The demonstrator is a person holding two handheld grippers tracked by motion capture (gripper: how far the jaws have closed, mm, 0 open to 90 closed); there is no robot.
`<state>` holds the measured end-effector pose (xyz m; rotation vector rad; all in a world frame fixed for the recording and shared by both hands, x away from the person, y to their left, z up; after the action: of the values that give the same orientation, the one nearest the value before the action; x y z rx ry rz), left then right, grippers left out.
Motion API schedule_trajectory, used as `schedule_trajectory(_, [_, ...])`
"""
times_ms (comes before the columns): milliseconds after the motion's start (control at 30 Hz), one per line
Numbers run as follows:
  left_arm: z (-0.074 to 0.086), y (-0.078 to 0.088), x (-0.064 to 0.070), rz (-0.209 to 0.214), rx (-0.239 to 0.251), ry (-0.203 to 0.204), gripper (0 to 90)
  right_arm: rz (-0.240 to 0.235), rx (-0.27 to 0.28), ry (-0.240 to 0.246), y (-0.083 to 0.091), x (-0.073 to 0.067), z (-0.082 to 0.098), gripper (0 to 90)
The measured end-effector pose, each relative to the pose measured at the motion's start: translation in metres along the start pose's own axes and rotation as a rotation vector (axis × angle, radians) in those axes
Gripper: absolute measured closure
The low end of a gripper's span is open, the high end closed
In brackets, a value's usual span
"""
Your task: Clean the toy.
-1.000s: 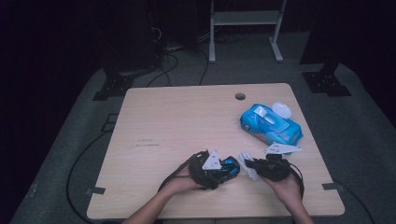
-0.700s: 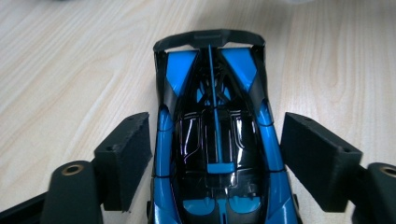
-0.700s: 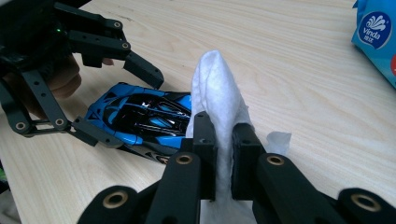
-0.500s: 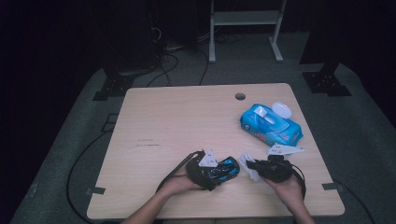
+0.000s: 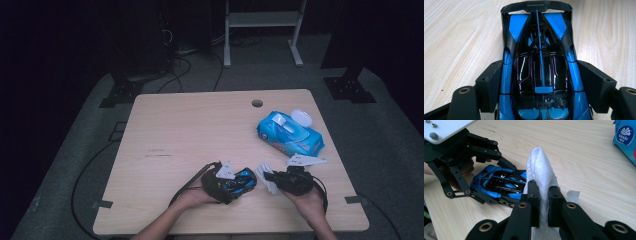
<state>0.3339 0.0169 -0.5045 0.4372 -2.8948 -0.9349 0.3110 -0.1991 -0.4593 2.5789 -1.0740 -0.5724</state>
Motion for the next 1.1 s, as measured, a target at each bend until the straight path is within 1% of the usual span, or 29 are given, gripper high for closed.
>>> schedule_trajectory(67, [0.0,0.0,0.0,0.002,-0.004,-0.002,25.7,0.0,0.004,0.003,0.0,0.0,0.0,82.7])
schedule_trajectory(300, [0.0,0.001,0.0,0.01,-0.011,-0.019,25.8,0.002,0.011,-0.008,0.002,0.002,-0.001,82.7])
schedule_trajectory(433, [-0.001,0.002,0.001,0.021,-0.016,-0.029,25.8,0.001,0.015,-0.006,0.002,0.002,-0.001,82.7])
schedule_trajectory(567, [-0.004,0.003,-0.001,0.014,-0.012,-0.04,25.9,0.003,0.016,-0.01,0.003,0.003,-0.002,82.7])
schedule_trajectory(633, [-0.007,0.004,-0.004,0.013,-0.003,-0.036,25.8,0.005,0.016,-0.008,0.004,0.003,-0.002,82.7])
schedule_trajectory(767, [-0.017,0.004,-0.015,-0.003,-0.007,-0.047,25.8,0.014,0.015,-0.012,0.006,0.007,-0.002,82.7])
schedule_trajectory(900, [-0.026,0.001,-0.032,-0.028,-0.014,-0.056,25.8,0.03,0.009,-0.016,0.01,0.012,0.001,82.7])
schedule_trajectory(967, [-0.028,0.001,-0.041,-0.047,-0.019,-0.061,25.8,0.042,0.006,-0.015,0.012,0.016,0.003,82.7])
schedule_trajectory(1033, [-0.029,0.001,-0.049,-0.061,-0.019,-0.046,25.8,0.056,-0.001,-0.016,0.015,0.022,0.005,82.7])
schedule_trajectory(1100, [-0.028,0.001,-0.058,-0.08,-0.023,-0.043,25.8,0.062,-0.003,-0.017,0.017,0.028,0.008,82.7])
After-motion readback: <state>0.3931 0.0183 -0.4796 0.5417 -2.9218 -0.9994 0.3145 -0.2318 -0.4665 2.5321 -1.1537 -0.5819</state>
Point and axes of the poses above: each handheld gripper's, and its own axes: y roughly backward along the jaws, z roughly out of its underside, x roughly to its right, the point moved 4 cm from there along -y, roughly forward along the jaws, and after that the axes turned 10 degrees about x, right-handed, at the moved point
